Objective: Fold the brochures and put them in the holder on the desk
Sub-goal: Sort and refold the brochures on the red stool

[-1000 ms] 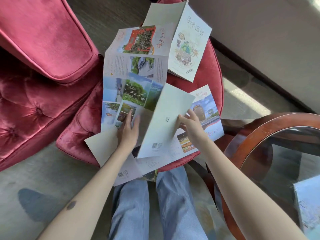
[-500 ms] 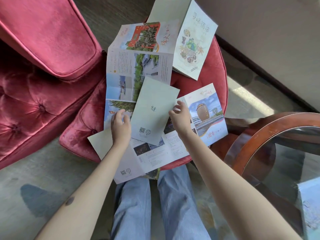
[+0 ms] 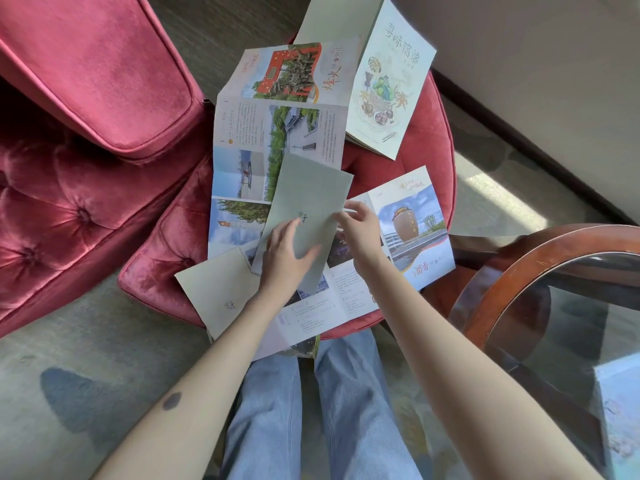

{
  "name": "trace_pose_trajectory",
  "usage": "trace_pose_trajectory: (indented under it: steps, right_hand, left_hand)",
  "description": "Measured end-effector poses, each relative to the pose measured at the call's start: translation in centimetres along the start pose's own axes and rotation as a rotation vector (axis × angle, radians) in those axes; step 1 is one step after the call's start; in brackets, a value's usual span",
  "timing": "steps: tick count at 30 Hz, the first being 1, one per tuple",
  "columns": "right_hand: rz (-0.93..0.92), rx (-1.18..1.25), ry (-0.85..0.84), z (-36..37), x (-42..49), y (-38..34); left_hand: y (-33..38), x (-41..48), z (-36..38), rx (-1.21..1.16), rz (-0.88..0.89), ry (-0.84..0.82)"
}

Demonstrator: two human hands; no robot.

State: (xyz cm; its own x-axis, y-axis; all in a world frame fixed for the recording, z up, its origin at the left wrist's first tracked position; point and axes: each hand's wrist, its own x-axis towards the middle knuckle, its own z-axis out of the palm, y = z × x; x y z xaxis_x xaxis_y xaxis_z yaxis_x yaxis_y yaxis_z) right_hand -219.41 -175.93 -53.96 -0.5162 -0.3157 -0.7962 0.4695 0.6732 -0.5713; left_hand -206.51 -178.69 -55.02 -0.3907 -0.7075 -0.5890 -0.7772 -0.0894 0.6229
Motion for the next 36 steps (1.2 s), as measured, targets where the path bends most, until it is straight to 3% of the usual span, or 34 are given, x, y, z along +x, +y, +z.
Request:
trace_pose_trajectory:
  steps: [9,19,26,30,36]
  right_hand:
    - [-0.286,0.05,-0.218,0.4,-3.2,-0.9]
    - [-0.236,-0.111,-0.097,-2.2,-4.0,-1.4]
    - [-0.128,-0.155,-0.101,-5.6,-5.4,-1.6]
    - [-0.189,-0.123,0.014,-8.2,-6.5,-1.0]
    - [-0.191,-0.047,0.249,-13.9,-8.7,0.2]
  left_hand:
    - [1.6,-1.8,-0.3,-0.031,-0.019,0.218]
    - [4.9,-3.4,-3.2,-0.221,0.094,0.375]
    - [8.9,-4.3,-3.4,-0.397,0.172,0.288]
    - [10.2,-5.1,-2.4,-0.375,0.197,0.216]
    - [12.1,-6.5,0.8,-0.163,0.211,0.107]
